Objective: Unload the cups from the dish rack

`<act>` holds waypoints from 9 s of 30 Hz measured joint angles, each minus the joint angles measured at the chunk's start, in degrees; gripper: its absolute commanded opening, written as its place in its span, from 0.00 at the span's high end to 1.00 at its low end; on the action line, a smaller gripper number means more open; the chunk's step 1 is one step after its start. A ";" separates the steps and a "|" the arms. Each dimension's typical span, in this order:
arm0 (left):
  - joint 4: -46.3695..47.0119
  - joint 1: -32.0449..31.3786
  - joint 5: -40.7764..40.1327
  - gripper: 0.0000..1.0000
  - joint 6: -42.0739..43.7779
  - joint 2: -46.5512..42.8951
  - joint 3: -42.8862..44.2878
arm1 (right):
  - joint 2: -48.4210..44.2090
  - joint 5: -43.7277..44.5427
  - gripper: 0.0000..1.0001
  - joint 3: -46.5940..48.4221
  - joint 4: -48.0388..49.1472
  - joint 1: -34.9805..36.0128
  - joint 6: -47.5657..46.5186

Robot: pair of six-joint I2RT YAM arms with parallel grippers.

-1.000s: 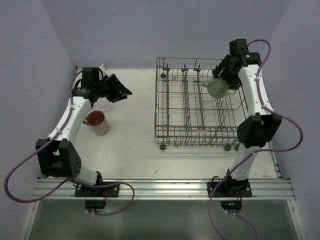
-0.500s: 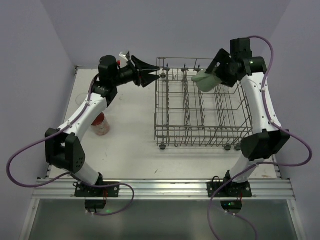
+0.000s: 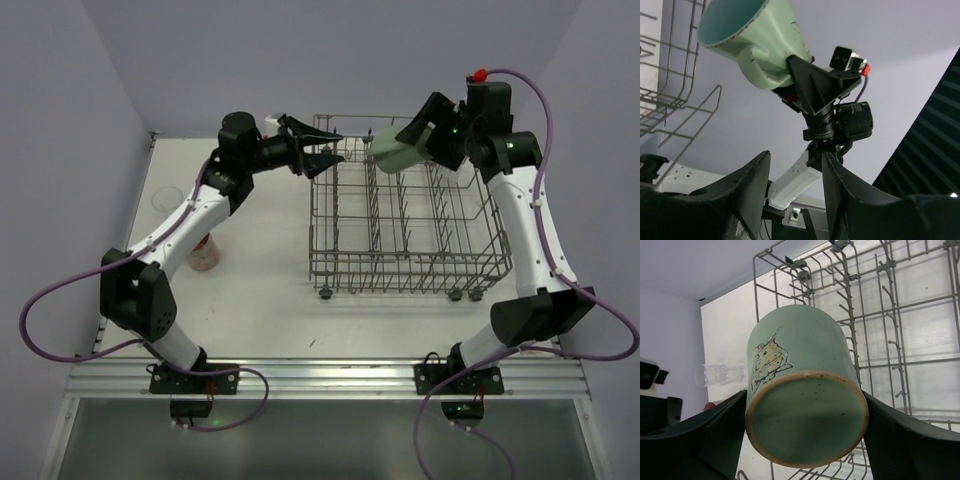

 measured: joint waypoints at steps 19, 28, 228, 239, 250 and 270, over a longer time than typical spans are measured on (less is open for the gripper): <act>8.17 -6.36 4.92 0.50 -2.01 0.33 -3.41 | -9.31 -7.41 1.00 -10.10 12.37 2.38 -1.77; 10.08 -6.80 5.75 0.49 -2.43 3.50 -3.19 | -9.77 -8.87 1.00 -11.96 12.59 2.97 -1.81; -77.20 15.21 -38.29 1.00 73.94 25.22 43.54 | -20.50 -15.04 0.01 -28.35 30.75 1.09 -3.56; -78.75 11.91 -48.26 1.00 75.23 33.55 60.52 | -18.69 -15.32 0.01 -30.47 30.69 2.58 -2.58; -81.79 11.54 -54.71 1.00 75.23 45.46 72.35 | -18.03 -15.45 0.01 -30.95 30.84 3.06 -2.62; -83.30 11.58 -60.06 1.00 75.21 56.63 80.83 | -18.47 -15.47 0.01 -34.69 31.50 3.06 -2.64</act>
